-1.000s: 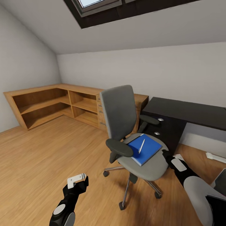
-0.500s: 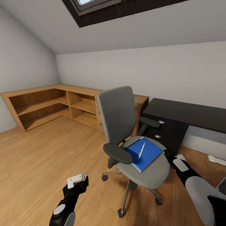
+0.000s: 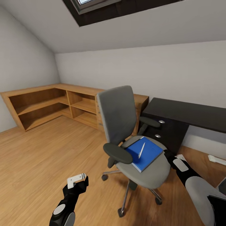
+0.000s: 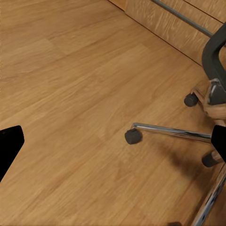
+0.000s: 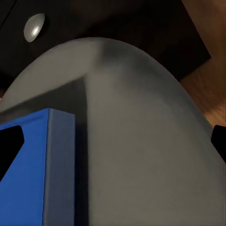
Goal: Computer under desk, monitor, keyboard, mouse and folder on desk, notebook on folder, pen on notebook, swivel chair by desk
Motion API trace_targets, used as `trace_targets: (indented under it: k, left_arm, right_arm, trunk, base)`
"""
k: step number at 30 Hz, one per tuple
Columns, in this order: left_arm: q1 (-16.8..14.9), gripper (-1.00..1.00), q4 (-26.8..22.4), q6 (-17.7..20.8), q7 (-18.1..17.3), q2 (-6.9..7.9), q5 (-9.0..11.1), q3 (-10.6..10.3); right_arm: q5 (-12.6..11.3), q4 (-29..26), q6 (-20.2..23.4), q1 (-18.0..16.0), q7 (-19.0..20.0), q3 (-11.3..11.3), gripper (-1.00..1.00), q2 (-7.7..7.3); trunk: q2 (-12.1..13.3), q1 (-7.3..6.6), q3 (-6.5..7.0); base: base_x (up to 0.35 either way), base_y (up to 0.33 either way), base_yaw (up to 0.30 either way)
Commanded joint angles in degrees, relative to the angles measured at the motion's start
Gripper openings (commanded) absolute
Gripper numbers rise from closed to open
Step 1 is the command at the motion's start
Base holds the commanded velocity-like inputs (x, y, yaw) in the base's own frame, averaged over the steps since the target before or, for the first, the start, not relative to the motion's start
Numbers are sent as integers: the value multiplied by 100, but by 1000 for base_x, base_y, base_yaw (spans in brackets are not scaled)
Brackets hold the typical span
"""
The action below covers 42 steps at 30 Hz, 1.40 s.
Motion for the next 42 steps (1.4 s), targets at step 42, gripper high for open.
trace_targets:
  k: [42]
  left_arm:
    - [-4, 100, 51, 26, 39, 0, 48, -17]
  right_arm:
    - [-17, -50, 20, -1, -15, -7, 100, 4]
  trunk:
    - [-3, -1, -78]
  base:
    - [-19, -9, -18]
